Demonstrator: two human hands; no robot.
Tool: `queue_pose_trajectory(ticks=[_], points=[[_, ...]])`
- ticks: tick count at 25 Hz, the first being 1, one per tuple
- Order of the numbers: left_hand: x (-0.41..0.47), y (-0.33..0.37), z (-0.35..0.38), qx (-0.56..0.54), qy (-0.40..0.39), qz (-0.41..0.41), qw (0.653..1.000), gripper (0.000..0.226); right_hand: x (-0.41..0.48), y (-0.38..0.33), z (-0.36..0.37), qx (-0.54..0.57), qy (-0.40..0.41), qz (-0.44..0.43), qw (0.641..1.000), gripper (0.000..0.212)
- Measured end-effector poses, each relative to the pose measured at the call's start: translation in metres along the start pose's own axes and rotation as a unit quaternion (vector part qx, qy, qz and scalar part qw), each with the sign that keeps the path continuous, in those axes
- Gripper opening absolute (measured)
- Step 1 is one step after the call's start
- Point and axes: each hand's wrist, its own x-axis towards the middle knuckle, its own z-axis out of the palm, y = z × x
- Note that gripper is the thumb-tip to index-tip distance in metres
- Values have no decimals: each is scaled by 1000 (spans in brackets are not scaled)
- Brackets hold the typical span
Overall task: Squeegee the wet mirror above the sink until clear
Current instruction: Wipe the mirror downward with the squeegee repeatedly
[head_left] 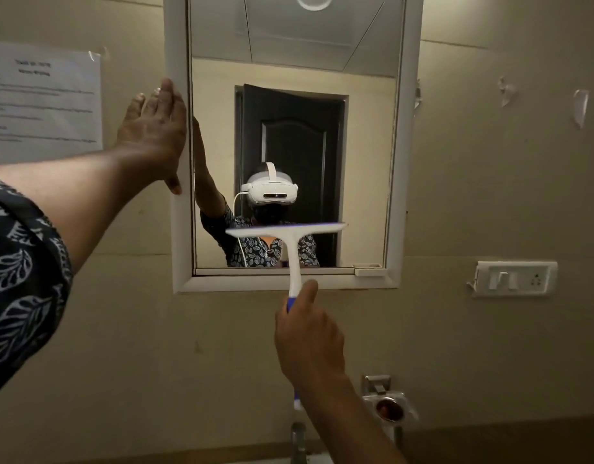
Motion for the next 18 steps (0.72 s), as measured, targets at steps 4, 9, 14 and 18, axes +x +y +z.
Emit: queue_pose_trajectory(ticks=[4, 9, 14, 18], points=[[1, 0, 0, -8, 4, 7, 1000, 146, -21, 3, 5, 10, -28, 23, 999, 27], [2, -2, 3, -19, 15, 16, 1000, 147, -23, -10, -10, 27, -65, 67, 995, 18], [4, -3, 6, -21, 28, 18, 999, 147, -19, -20, -27, 30, -131, 93, 987, 16], [6, -3, 8, -19, 32, 15, 999, 146, -8, -24, -51, 49, -138, 62, 987, 19]])
